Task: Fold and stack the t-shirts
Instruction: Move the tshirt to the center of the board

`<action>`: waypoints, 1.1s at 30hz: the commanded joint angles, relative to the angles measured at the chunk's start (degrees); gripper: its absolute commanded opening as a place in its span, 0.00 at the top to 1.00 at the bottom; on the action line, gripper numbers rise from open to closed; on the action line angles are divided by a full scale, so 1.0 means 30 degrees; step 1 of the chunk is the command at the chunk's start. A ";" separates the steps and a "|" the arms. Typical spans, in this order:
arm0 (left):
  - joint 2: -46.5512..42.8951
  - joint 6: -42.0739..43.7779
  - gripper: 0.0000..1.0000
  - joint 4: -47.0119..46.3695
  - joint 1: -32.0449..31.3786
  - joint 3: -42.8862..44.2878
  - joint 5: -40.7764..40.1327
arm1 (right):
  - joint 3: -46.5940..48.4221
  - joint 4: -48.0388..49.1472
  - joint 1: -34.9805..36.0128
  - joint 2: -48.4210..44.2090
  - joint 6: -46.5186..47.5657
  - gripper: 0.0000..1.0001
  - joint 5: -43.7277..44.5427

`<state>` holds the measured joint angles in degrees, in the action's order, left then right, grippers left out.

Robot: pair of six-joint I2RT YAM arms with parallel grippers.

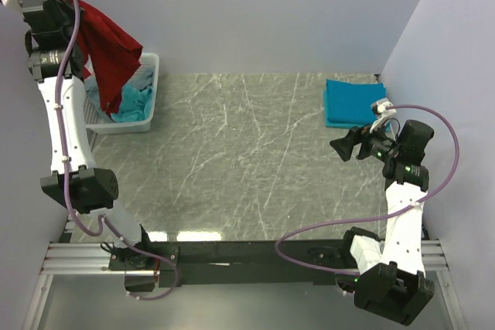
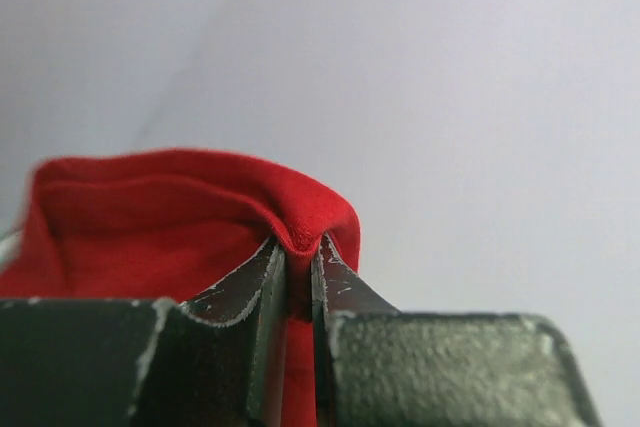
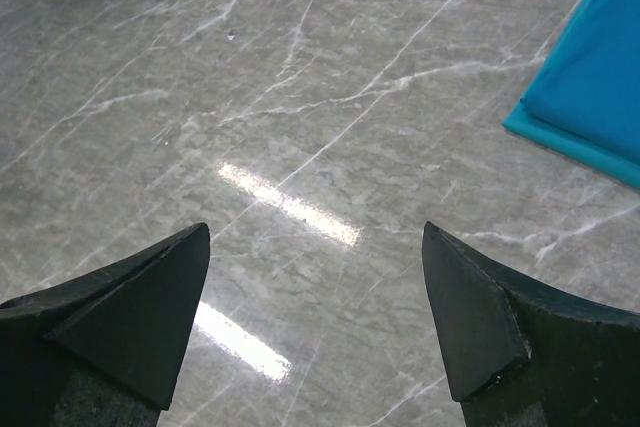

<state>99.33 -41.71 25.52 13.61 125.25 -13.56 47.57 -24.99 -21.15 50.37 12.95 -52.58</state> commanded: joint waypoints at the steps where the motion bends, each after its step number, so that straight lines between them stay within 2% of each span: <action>1: -0.0500 -0.1065 1.00 -0.2821 -0.0316 -0.0383 0.1999 | 0.0607 0.0245 0.0106 0.0026 0.0019 0.07 -0.0287; 12: -0.1790 -0.0569 1.00 -0.3934 -0.1253 -0.0531 0.3143 | 0.0666 0.0128 0.0135 -0.0032 0.0107 0.07 -0.0229; 18: -0.2346 0.0894 1.00 -0.4287 -0.3682 0.0992 0.3057 | 0.0637 0.0157 0.0135 0.0056 0.0136 0.07 -0.0082; 24: -0.2990 0.1833 1.00 -0.4288 -0.6232 0.1257 0.3028 | 0.0637 0.0099 0.0106 0.0144 0.0137 0.07 -0.0140; 31: -0.4631 0.1951 1.00 -0.5166 -0.9157 -0.0995 0.3933 | 0.0666 0.0099 0.0135 0.0261 0.0254 0.07 0.0152; 33: -0.5505 0.2069 1.00 -0.5166 -0.9864 -0.2427 0.4198 | 0.0666 0.0099 0.0135 0.0290 0.0341 0.07 0.0269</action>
<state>86.89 -36.67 15.11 -13.08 121.03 -3.73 47.59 -25.15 -20.99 50.98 13.15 -52.47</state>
